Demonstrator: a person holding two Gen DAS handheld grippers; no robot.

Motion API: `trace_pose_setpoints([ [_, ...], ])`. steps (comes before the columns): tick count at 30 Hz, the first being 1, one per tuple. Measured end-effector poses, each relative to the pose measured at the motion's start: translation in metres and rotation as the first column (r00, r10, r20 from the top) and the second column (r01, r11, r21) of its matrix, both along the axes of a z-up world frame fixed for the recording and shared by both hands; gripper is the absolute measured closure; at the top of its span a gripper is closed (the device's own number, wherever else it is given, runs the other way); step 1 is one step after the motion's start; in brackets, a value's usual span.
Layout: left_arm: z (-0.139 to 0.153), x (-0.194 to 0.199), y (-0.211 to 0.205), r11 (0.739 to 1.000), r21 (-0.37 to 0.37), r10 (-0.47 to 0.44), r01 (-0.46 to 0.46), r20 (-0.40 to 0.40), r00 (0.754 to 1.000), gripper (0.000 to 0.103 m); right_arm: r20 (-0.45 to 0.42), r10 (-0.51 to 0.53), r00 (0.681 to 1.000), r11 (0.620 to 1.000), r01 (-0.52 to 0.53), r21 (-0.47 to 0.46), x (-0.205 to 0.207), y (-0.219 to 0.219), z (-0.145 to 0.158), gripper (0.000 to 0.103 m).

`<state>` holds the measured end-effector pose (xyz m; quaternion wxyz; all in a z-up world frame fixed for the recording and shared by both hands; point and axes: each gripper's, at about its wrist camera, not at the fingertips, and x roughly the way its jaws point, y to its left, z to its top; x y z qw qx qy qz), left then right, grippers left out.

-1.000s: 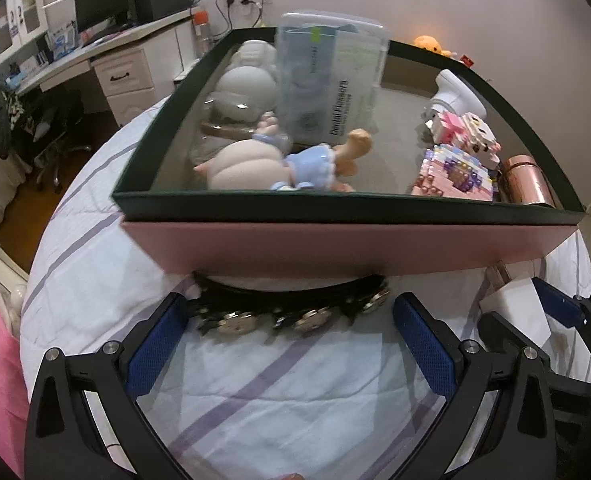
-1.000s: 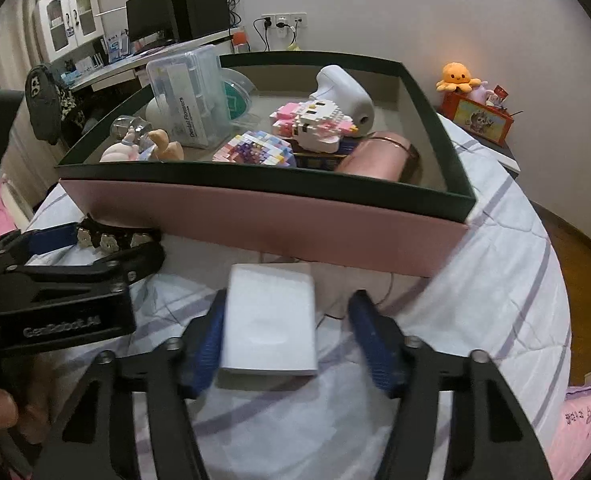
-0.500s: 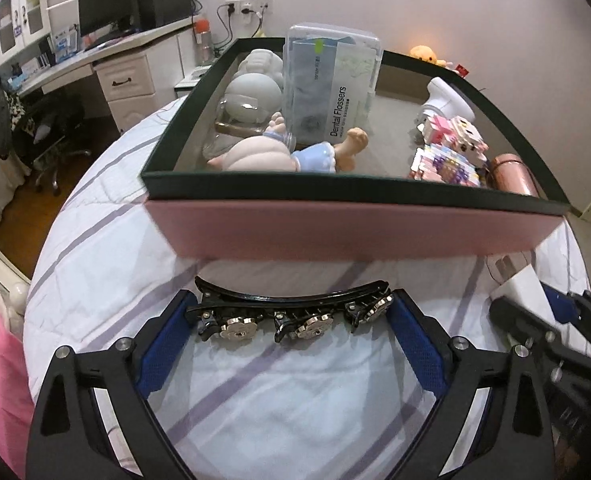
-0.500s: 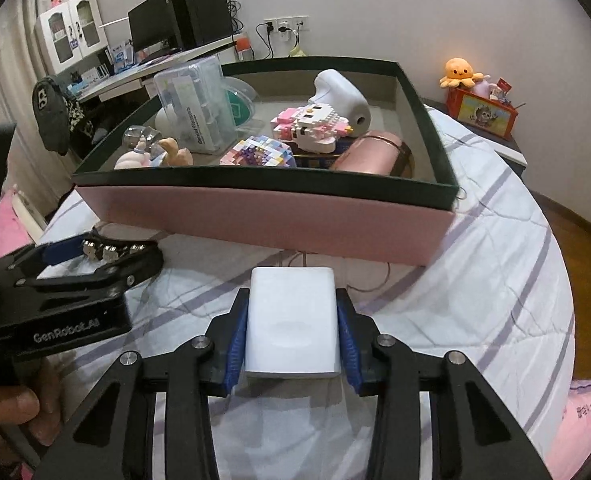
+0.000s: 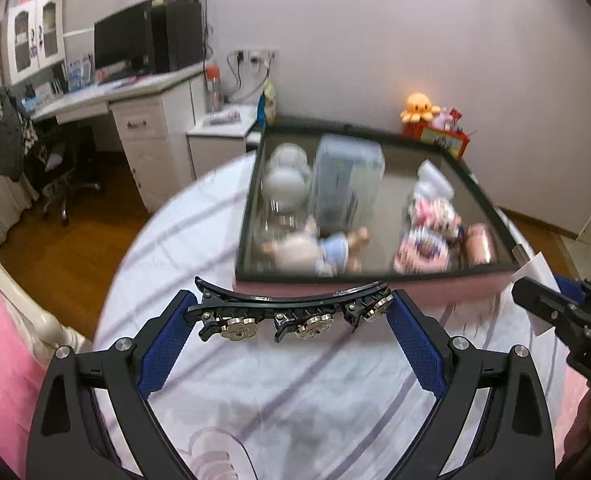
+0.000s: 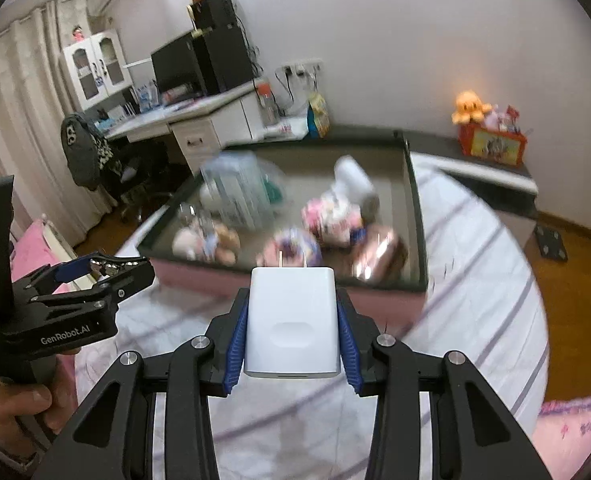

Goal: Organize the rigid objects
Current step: 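Lower the hair clip and white charger into the tray and open both grippers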

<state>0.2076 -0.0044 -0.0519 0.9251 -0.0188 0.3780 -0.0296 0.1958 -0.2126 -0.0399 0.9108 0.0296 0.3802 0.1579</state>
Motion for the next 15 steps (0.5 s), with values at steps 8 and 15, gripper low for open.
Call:
trace_pose_setpoints([
  [8, 0.030, 0.038, 0.001, 1.000, -0.027, -0.002, 0.004, 0.066, 0.998, 0.007, 0.057, -0.013, 0.998, 1.000, 0.012, 0.017, 0.049, -0.004, 0.025, 0.062],
  [15, 0.020, 0.075, -0.017, 0.999, -0.025, -0.020, 0.021, 0.045, 0.999, 0.007, 0.033, -0.042, 0.999, 0.999, 0.042, 0.021, 0.095, -0.004, 0.015, 0.062],
])
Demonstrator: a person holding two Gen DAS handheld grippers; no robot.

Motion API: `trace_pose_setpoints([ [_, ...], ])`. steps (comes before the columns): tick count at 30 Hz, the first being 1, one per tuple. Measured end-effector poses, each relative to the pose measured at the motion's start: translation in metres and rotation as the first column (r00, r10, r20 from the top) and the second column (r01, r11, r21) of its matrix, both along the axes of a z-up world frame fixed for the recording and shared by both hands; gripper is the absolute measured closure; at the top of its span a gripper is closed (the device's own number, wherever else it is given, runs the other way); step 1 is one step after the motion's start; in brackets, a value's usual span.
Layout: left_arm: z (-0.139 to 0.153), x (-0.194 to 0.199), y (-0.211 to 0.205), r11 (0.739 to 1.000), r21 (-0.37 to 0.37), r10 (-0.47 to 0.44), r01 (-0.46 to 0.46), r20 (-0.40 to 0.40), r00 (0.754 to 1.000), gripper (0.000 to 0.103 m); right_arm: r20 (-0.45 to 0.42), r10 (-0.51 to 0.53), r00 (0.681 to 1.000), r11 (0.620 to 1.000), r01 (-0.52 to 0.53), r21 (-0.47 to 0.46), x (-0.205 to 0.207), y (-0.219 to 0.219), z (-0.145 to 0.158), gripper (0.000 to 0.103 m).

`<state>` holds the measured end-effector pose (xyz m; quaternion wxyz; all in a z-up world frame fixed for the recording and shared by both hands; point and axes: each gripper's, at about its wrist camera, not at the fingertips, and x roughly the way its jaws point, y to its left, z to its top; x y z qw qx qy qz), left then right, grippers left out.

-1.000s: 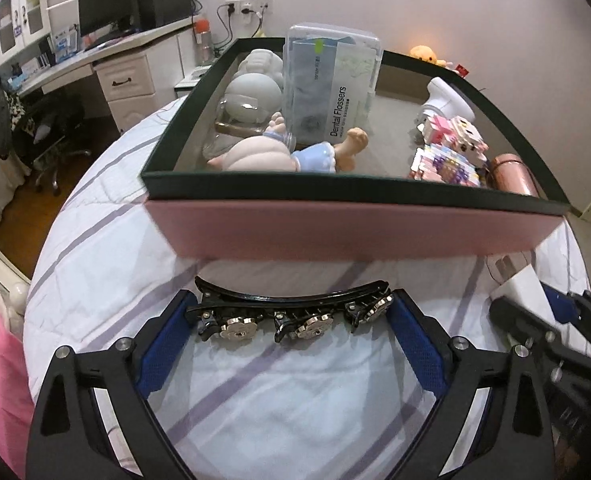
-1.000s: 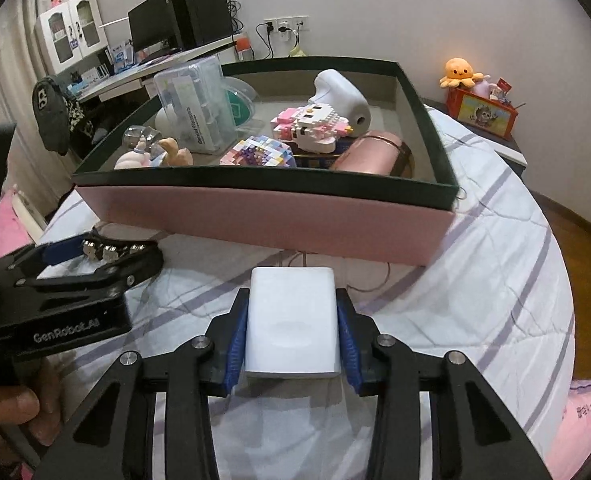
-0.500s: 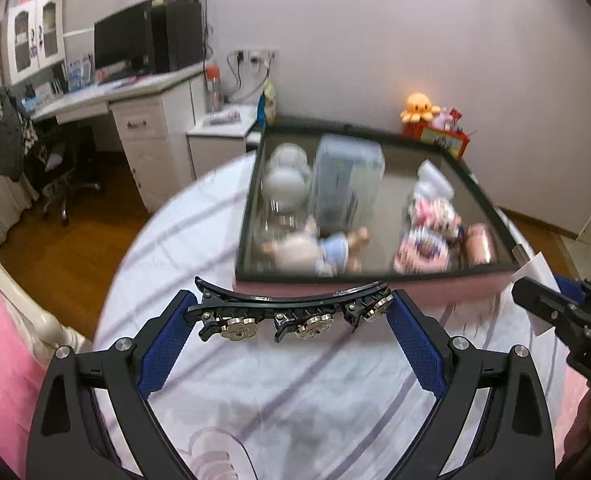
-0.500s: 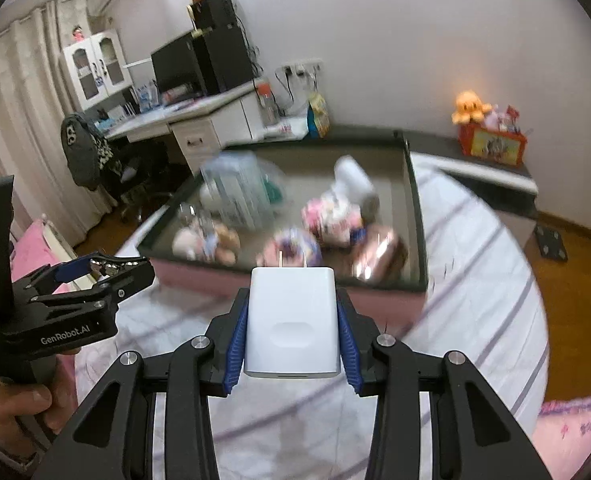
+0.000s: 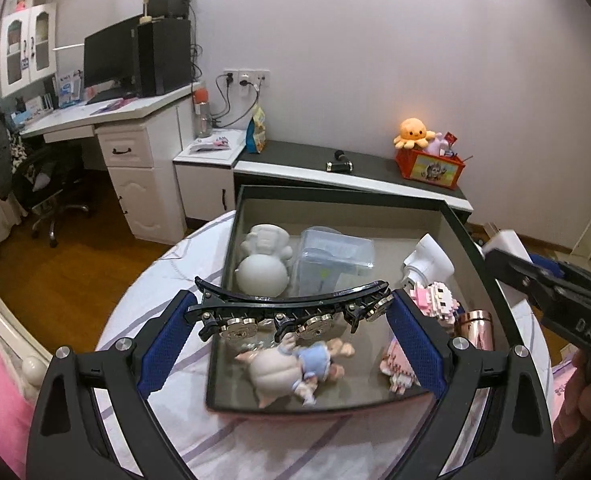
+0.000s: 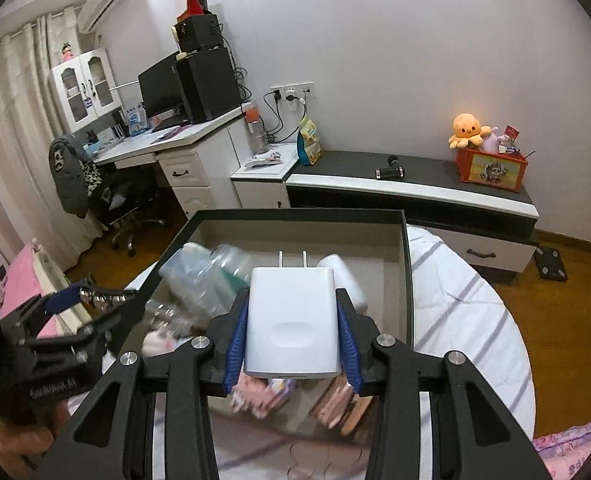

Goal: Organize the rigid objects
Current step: 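Lower the hair clip and white charger into the tray and open both grippers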

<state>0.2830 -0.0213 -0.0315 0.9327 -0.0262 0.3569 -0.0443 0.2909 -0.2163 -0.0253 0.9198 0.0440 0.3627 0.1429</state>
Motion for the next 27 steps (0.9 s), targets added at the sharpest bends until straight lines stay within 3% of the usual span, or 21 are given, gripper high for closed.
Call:
trace_pose_setpoints([
  [10, -0.019, 0.024, -0.016, 0.999, 0.035, -0.009, 0.010, -0.026, 1.000, 0.007, -0.035, -0.008, 0.999, 1.000, 0.008, 0.003, 0.027, -0.001, -0.018, 0.061],
  [11, -0.021, 0.026, -0.019, 0.998, 0.057, -0.013, 0.015, -0.035, 0.999, 0.006, -0.035, -0.017, 0.999, 1.000, 0.017, 0.009, 0.029, -0.003, -0.020, 0.052],
  [12, -0.023, 0.028, -0.021, 0.997, 0.076, -0.019, 0.023, -0.047, 0.999, 0.004, -0.035, -0.024, 0.999, 1.000, 0.025, 0.014, 0.029, -0.005, -0.021, 0.023],
  [14, -0.027, 0.030, -0.023, 0.994, 0.112, -0.004, 0.010, -0.050, 0.999, 0.000, -0.011, -0.051, 0.999, 0.998, 0.051, 0.027, 0.027, -0.010, -0.022, 0.001],
  [27, -0.015, 0.012, -0.001, 0.997, 0.070, 0.035, -0.034, -0.008, 0.999, 0.000, -0.003, -0.100, 0.995, 0.994, 0.100, 0.046, 0.020, -0.015, -0.008, 0.000],
])
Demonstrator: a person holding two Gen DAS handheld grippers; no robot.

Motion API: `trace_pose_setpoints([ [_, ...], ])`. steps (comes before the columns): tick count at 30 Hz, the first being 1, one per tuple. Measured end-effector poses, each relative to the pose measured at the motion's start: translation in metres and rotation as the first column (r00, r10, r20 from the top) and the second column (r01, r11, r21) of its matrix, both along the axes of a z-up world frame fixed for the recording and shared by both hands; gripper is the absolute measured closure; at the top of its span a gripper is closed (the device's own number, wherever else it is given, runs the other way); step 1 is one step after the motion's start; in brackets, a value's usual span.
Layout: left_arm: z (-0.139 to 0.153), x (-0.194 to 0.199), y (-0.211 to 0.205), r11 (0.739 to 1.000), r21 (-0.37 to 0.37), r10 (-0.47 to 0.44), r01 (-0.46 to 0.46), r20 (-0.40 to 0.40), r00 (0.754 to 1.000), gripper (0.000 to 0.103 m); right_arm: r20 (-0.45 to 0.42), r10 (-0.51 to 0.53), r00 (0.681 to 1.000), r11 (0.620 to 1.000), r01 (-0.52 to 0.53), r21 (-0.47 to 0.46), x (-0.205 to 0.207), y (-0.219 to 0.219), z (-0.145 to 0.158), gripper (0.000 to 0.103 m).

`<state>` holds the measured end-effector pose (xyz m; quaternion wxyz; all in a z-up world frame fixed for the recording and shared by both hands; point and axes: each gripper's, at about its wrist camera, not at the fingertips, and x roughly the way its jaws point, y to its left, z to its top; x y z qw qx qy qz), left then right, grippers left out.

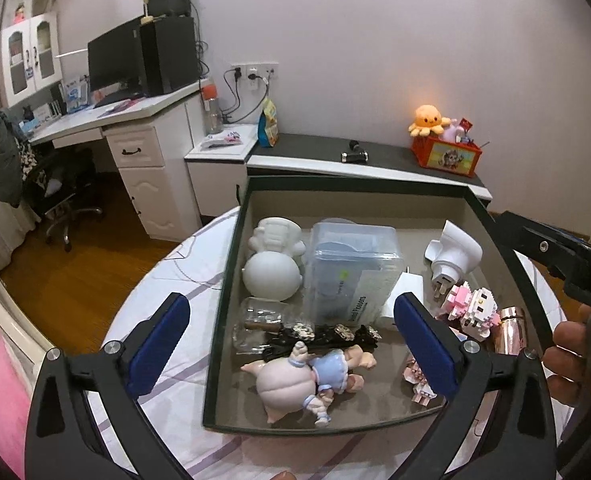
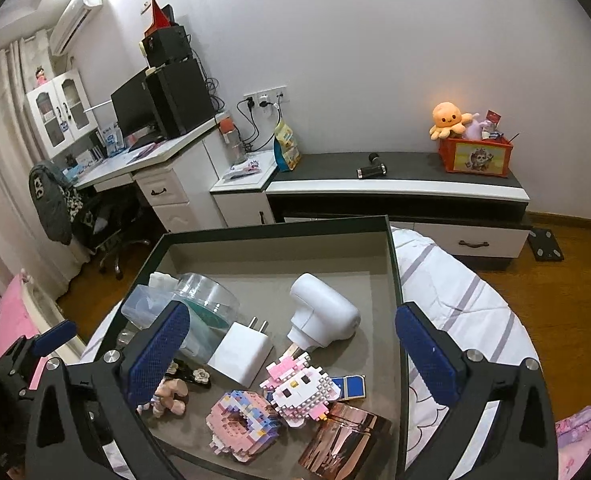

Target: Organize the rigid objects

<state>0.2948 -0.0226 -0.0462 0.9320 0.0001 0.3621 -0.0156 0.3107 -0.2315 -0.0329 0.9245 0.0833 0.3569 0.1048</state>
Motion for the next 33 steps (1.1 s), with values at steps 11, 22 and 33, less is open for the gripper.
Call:
trace_pose_setpoints([
  [11, 0.024, -0.033, 0.014, 1.000, -0.015, 0.019, -0.019, 0.053, 0.998, 0.000, 0.038, -0.011, 0.999, 1.000, 0.012, -0.019, -0.027, 0.007, 0.021, 0.000],
  [22, 0.059, -0.093, 0.018, 0.999, -0.041, 0.019, -0.013, 0.135, 0.991, 0.000, 0.122, -0.065, 0.990, 0.996, 0.071, -0.048, -0.099, 0.011, 0.056, 0.000],
  [33, 0.081, -0.194, 0.015, 0.999, -0.050, 0.010, 0.000, 0.202, 0.979, 0.000, 0.228, -0.108, 0.968, 0.984, 0.137, -0.117, -0.211, 0.017, 0.086, 0.000],
])
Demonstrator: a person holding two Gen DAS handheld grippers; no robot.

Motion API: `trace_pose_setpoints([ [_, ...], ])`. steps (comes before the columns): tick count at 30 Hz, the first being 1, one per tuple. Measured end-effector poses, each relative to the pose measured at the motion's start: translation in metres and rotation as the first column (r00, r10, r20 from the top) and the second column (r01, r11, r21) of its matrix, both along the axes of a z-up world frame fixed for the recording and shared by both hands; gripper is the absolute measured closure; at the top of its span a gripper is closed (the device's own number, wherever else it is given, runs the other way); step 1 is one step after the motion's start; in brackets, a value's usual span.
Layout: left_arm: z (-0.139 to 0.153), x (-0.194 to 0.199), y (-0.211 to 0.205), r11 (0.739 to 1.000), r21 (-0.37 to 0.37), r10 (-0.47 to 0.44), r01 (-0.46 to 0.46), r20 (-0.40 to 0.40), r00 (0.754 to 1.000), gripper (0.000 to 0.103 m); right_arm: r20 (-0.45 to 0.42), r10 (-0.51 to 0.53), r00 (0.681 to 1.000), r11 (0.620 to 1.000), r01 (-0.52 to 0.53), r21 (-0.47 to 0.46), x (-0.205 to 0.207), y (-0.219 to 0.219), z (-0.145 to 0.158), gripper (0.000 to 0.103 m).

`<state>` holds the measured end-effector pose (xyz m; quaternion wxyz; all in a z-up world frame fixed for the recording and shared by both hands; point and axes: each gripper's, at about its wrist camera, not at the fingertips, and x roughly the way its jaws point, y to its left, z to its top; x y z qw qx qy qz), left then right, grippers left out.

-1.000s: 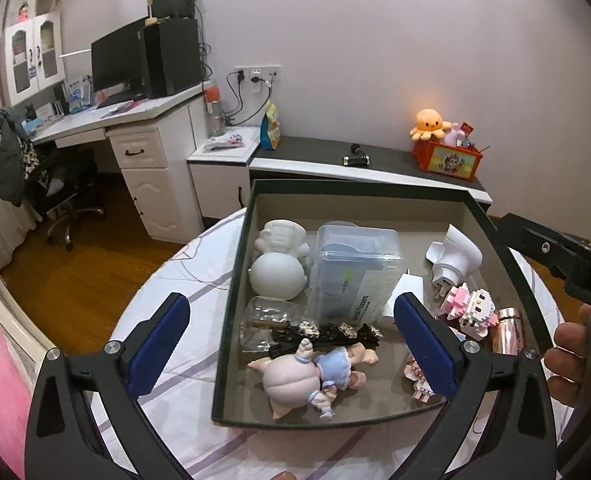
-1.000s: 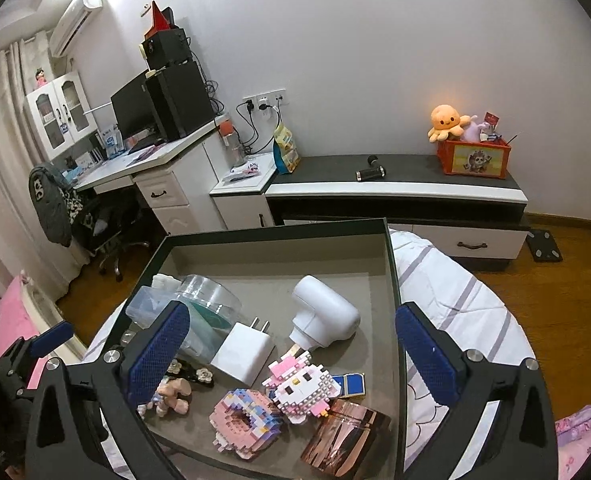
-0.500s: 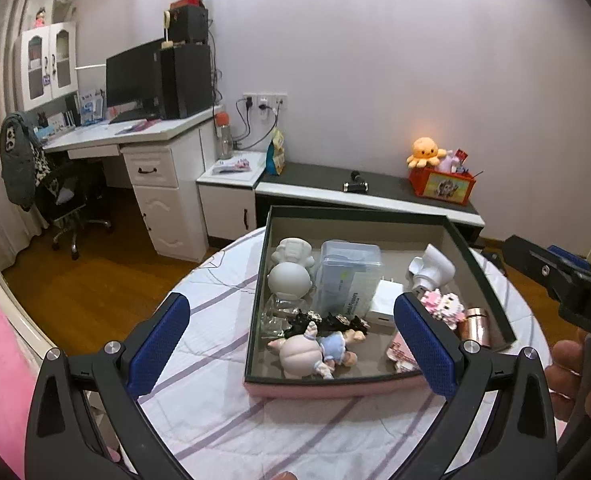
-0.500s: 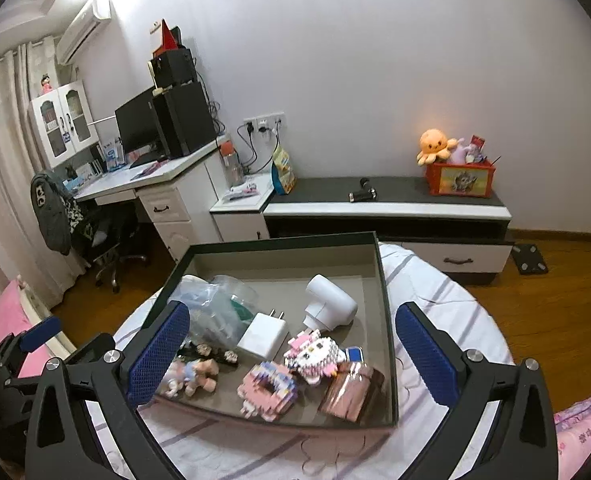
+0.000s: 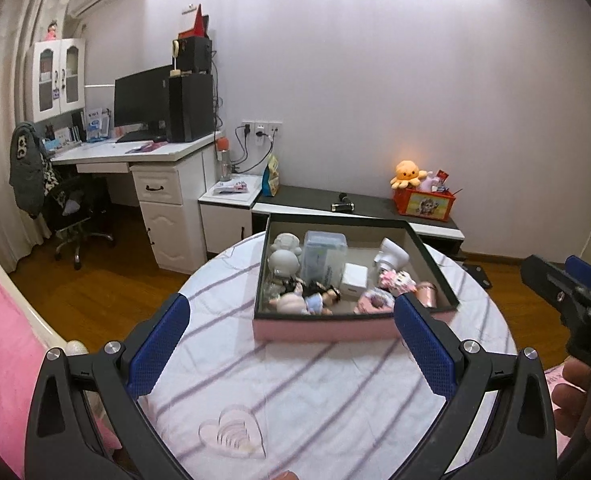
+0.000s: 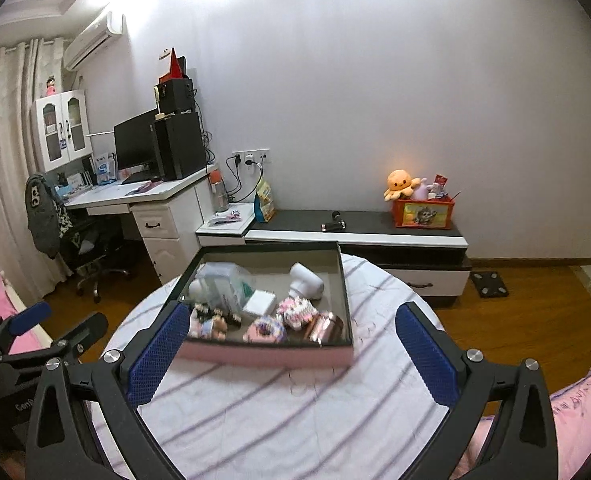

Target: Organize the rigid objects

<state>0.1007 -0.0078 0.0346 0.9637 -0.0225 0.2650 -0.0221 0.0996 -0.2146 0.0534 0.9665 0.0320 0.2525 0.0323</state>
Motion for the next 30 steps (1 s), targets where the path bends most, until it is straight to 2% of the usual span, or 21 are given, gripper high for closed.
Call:
trace_pose_setpoints([
  [10, 0.002, -0.084, -0.010, 1.000, 0.011, -0.011, 0.010, 0.051, 0.999, 0.000, 0.049, -0.026, 0.998, 0.999, 0.028, -0.045, -0.083, 0.001, 0.000, 0.000],
  [15, 0.013, -0.115, -0.016, 1.000, 0.027, -0.013, 0.011, 0.089, 0.996, 0.000, 0.077, -0.043, 0.996, 0.998, 0.047, -0.042, -0.109, -0.004, 0.007, 0.000],
  [21, 0.022, -0.132, -0.014, 1.000, 0.023, -0.008, 0.005, 0.125, 0.992, 0.000, 0.123, -0.055, 0.991, 0.998, 0.060, -0.031, -0.124, -0.003, 0.016, 0.000],
  [30, 0.015, -0.133, -0.005, 1.000, 0.006, 0.018, -0.019, 0.119, 0.993, 0.000, 0.115, -0.045, 0.992, 0.998, 0.049, -0.031, -0.125, 0.002, 0.009, 0.000],
])
